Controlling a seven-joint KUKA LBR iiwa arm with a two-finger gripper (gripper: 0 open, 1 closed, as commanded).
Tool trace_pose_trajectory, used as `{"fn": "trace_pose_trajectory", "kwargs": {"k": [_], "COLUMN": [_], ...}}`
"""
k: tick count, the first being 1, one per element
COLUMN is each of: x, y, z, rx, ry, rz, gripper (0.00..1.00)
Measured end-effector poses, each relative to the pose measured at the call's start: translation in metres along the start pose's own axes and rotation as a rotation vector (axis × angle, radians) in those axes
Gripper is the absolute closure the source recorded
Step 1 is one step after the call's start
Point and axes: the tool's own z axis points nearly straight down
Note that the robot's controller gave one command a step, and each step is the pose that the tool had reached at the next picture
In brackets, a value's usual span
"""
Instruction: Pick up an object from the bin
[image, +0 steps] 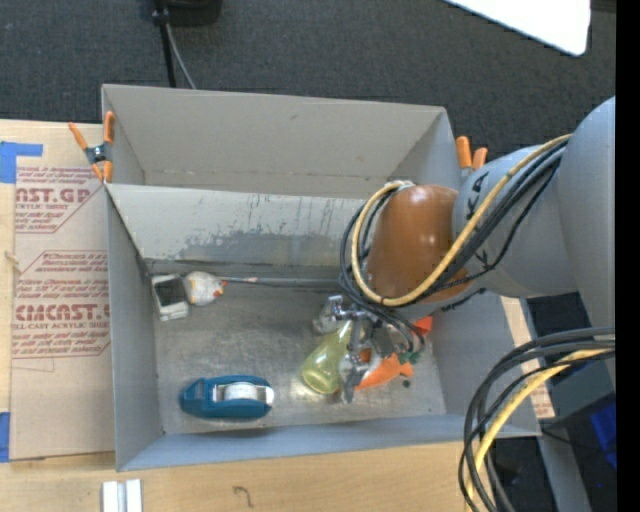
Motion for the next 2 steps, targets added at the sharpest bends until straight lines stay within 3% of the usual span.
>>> {"fn": "trace_pose_trajectory", "kwargs": {"k": [1, 2], "x": [0.000, -0.010], "y": [0.000, -0.012], "z": [0.000, -0.108], "rx": [0.000, 0.001], "ry": [0.000, -0.011], "rz": [0.000, 0.123], "gripper": [1.00, 1.00]}}
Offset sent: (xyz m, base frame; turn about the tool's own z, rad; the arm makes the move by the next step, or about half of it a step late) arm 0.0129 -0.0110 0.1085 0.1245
